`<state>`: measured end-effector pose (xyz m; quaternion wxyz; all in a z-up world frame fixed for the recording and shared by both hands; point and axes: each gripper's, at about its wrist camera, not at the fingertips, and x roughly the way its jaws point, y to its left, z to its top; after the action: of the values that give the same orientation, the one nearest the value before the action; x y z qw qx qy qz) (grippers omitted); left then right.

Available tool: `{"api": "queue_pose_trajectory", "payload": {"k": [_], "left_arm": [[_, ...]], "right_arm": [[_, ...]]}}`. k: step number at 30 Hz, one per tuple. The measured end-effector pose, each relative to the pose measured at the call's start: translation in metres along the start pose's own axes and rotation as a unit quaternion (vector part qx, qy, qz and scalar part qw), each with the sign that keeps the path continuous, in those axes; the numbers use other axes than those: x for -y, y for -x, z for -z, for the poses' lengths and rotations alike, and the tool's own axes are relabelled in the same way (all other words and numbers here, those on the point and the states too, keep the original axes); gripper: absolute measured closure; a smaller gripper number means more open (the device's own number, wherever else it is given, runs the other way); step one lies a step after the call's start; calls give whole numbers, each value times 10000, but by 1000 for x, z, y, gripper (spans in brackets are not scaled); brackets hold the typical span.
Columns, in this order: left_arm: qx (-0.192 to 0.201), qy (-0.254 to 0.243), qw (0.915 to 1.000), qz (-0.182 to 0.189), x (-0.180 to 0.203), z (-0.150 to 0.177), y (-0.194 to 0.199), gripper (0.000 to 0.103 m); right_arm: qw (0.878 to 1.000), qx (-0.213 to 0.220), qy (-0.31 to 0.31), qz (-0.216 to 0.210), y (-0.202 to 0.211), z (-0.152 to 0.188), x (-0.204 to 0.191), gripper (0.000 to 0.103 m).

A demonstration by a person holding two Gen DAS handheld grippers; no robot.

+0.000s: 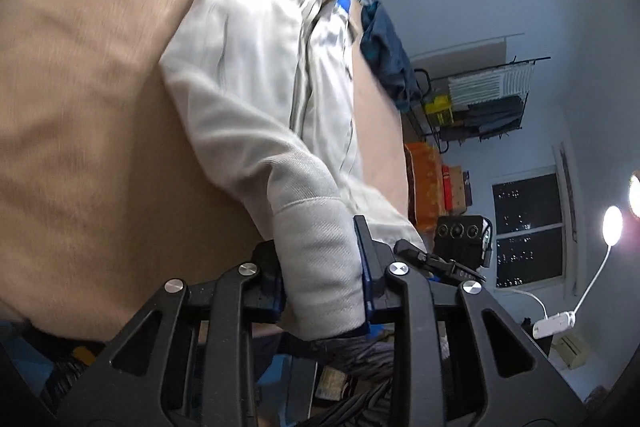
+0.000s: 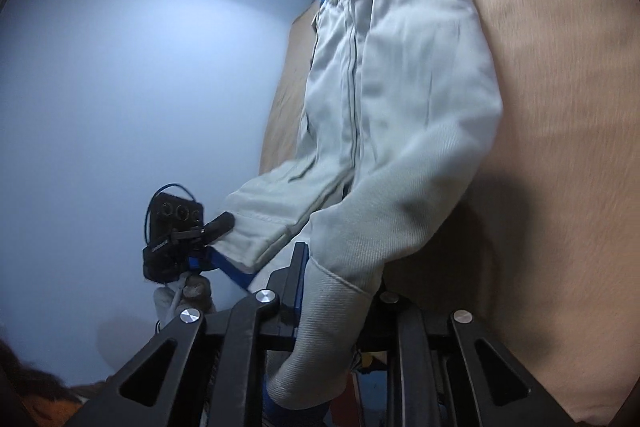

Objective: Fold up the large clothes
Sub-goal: 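Lift the hem with both grippers and fold it toward the collar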

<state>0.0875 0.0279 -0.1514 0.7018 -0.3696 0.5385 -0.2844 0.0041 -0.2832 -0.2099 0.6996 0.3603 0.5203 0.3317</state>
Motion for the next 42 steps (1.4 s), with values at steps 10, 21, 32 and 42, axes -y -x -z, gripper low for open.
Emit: {"api": "queue_pose_trajectory", "payload": {"k": [10, 21, 32, 42], "left_arm": [[338, -122, 9988, -324, 18, -58, -17, 76], [390, 104, 9963, -760, -2, -97, -45, 76], [344, 607, 9941, -826, -22, -113, -54, 53], [1028, 693, 9907, -563, -11, -129, 1, 33]], "right_arm": [[9977, 97, 96, 661, -4, -73, -22, 87], [9941, 120, -323, 1032, -27, -120, 6, 86], [9945, 103, -677, 791, -34, -133, 24, 58], [9969, 654, -235, 358, 23, -138, 3, 16]]}}
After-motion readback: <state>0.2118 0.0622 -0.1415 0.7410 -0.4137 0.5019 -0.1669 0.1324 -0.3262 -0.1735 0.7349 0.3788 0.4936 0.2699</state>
